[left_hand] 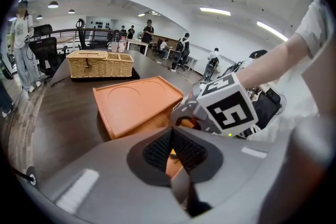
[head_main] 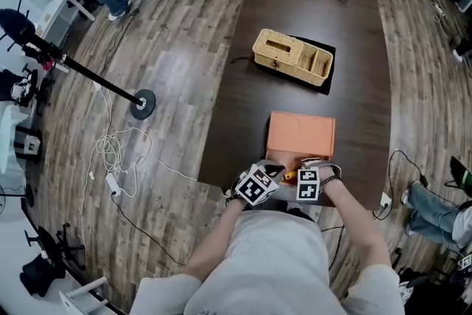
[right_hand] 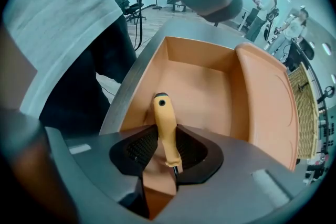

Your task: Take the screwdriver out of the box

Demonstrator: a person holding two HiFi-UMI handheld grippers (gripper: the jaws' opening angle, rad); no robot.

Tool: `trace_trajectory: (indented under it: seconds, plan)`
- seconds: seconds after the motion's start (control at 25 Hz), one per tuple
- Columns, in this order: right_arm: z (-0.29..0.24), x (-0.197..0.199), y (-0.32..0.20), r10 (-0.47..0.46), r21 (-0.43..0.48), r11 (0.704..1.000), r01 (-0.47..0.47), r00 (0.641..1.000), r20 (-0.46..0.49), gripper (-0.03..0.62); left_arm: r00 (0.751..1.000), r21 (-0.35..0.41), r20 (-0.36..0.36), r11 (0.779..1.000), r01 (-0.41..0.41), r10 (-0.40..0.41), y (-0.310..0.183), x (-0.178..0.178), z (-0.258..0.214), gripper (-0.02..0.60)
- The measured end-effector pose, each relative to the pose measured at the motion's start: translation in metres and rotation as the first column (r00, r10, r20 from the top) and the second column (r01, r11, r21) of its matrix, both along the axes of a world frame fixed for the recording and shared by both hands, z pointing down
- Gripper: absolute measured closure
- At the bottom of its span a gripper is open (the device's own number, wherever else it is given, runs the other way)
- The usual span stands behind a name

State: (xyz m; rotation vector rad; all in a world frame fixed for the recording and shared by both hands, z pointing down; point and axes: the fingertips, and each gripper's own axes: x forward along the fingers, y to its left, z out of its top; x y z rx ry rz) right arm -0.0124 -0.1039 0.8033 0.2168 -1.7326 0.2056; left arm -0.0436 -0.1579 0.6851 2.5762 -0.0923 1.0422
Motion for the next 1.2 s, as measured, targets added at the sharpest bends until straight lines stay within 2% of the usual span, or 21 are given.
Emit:
trace_trajectory:
  seconds: [0.36,0.56,0.72,0.88,1.08,1.2]
  plan:
    - [-0.001,-0.003,-0.001,0.014,-0.006,1.000,-0.014,1.000,0.026,0.484,0.998,0.006,-0.003,0.998,0.055,-0.055,0.003,0.001,0.000,0.528]
    - [-0.003,0.002,-0.001,0.041,-0.006,0.999,-0.041,0.999,0.029,0.482,0.990,0.009,-0.022,0.990,0.140,-0.140,0.007,0.009,-0.004,0.528]
    - [0.001,0.001,-0.001,0.064,-0.006,0.998,-0.064,0.997,0.050,0.482,0.974,0.017,-0.030,0.974,0.226,-0.225,0.012,0.013,-0.001,0.528]
    - [0.000,-0.002,0.000,0.075,-0.010,0.997,-0.074,0.995,0.069,0.482,0.941,0.025,-0.045,0.942,0.336,-0.335,0.013,0.013,-0.003,0.528]
    - [0.001,-0.006,-0.005,0.090,0.005,0.996,-0.090,0.991,0.102,0.480,0.869,0.012,-0.074,0.871,0.491,-0.489,0.018,0.004,0.001,0.528]
    - [0.000,-0.005,-0.005,0.093,0.011,0.995,-0.095,0.989,0.118,0.479,0.833,0.004,-0.081,0.836,0.549,-0.547,0.026,0.002,0.003,0.528]
